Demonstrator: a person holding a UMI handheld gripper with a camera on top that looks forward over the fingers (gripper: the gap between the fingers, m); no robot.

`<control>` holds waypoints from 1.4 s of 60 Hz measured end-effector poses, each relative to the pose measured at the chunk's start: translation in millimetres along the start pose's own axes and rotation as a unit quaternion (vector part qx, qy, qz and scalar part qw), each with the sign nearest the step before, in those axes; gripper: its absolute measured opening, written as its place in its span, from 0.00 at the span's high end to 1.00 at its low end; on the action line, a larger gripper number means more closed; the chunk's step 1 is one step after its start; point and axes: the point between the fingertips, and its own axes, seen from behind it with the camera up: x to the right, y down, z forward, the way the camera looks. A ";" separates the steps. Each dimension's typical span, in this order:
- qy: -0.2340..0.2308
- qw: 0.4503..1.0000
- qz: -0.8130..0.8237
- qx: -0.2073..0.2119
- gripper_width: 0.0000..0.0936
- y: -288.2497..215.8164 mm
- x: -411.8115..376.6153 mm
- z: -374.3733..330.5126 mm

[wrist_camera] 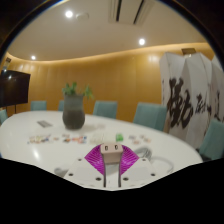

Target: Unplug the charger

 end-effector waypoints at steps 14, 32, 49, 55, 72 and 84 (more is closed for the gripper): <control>-0.021 0.985 0.039 0.166 0.82 -240.2 42.6 -77.6; 0.108 0.993 0.038 -0.026 0.81 -57.9 214.2 2.1; 0.155 0.965 0.069 -0.201 0.69 122.7 296.7 32.2; 0.152 0.962 0.087 -0.211 0.61 136.6 298.8 33.5; 0.169 0.972 0.065 -0.147 0.06 84.8 291.6 -11.8; 0.155 0.981 0.038 -0.112 0.06 44.7 252.1 -87.6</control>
